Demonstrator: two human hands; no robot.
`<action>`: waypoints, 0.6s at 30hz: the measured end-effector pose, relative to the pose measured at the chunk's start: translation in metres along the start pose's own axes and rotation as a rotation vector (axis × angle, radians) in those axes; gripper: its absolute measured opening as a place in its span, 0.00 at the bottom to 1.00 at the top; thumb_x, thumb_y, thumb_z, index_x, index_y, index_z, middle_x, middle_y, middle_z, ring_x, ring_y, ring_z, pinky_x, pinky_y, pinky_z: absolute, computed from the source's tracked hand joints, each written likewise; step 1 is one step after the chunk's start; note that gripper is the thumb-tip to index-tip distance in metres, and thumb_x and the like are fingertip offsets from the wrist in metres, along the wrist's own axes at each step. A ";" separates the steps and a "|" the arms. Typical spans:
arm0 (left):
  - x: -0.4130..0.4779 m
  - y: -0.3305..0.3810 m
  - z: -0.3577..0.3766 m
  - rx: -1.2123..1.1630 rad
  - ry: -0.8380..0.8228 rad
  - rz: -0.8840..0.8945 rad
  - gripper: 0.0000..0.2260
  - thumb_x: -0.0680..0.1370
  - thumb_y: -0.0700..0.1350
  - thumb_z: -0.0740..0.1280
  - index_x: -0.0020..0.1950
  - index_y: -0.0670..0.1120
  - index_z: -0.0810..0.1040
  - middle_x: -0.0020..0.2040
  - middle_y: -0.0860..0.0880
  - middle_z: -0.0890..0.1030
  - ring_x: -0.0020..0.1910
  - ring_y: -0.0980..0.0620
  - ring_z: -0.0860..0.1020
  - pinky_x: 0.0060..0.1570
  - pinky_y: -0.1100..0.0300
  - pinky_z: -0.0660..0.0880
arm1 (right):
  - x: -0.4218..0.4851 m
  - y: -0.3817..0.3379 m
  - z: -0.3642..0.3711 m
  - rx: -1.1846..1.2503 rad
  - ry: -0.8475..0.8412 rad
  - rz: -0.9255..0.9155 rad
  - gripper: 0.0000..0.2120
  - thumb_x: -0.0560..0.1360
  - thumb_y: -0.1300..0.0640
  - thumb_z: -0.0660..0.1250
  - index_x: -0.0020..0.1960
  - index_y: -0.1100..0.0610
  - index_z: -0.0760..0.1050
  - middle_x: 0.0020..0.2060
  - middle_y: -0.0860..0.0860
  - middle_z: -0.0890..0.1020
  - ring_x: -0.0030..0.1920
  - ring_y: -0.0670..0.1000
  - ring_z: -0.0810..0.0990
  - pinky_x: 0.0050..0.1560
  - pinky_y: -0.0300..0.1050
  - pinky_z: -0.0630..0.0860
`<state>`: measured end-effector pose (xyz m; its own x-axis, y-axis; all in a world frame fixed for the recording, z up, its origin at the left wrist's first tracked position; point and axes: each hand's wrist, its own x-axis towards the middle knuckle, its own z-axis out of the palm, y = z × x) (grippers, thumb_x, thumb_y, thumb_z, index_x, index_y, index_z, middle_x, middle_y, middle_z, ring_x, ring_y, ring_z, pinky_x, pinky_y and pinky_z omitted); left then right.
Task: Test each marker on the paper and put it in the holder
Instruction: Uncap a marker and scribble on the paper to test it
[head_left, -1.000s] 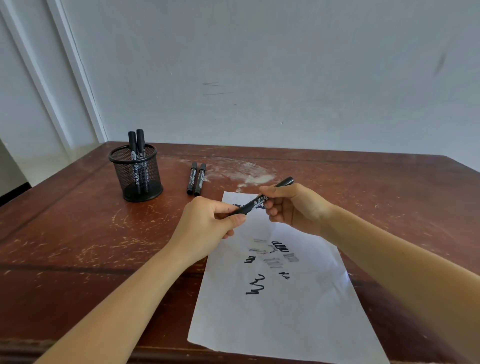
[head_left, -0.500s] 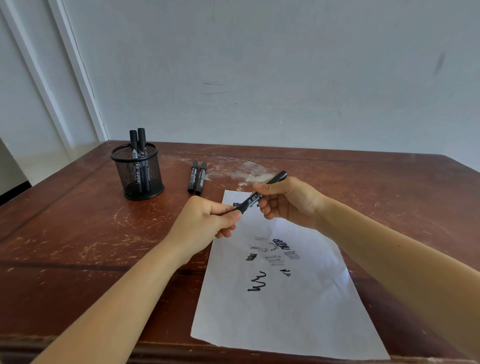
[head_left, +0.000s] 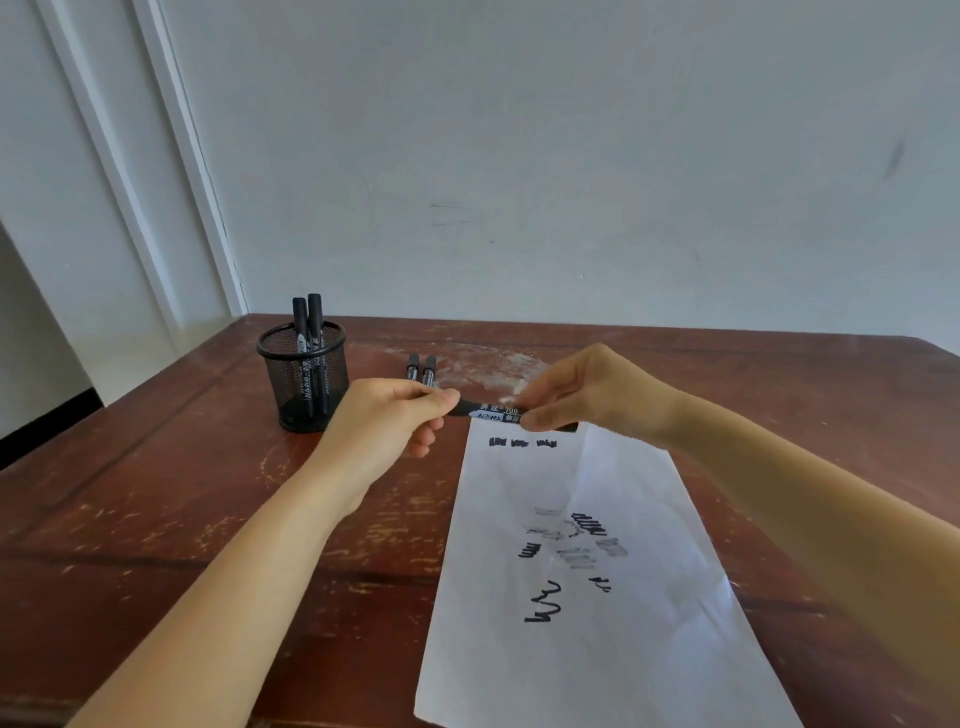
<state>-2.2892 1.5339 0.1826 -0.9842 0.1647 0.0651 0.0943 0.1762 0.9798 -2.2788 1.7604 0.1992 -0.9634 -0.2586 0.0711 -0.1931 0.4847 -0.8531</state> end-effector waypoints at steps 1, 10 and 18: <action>0.002 0.001 -0.004 0.003 0.021 0.006 0.09 0.73 0.47 0.71 0.43 0.41 0.84 0.33 0.47 0.79 0.31 0.53 0.75 0.41 0.55 0.78 | 0.005 -0.005 0.006 -0.104 -0.007 -0.025 0.07 0.69 0.58 0.76 0.46 0.57 0.85 0.37 0.49 0.87 0.39 0.46 0.84 0.42 0.36 0.78; 0.015 -0.004 -0.065 0.401 0.528 0.354 0.16 0.78 0.56 0.61 0.58 0.49 0.79 0.50 0.51 0.80 0.39 0.60 0.77 0.43 0.62 0.73 | 0.075 -0.054 0.053 -0.282 0.035 -0.183 0.05 0.70 0.56 0.74 0.42 0.57 0.82 0.34 0.49 0.85 0.33 0.49 0.80 0.37 0.43 0.77; 0.061 -0.034 -0.120 0.250 0.519 0.008 0.23 0.79 0.54 0.59 0.73 0.49 0.64 0.70 0.48 0.70 0.66 0.48 0.70 0.64 0.50 0.67 | 0.165 -0.104 0.088 0.058 0.302 -0.256 0.06 0.71 0.62 0.70 0.41 0.56 0.73 0.39 0.57 0.84 0.36 0.52 0.80 0.43 0.48 0.78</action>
<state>-2.3708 1.4210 0.1759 -0.9221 -0.3195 0.2181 0.0722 0.4117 0.9085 -2.4010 1.5937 0.2545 -0.8986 -0.1037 0.4264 -0.4314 0.3863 -0.8153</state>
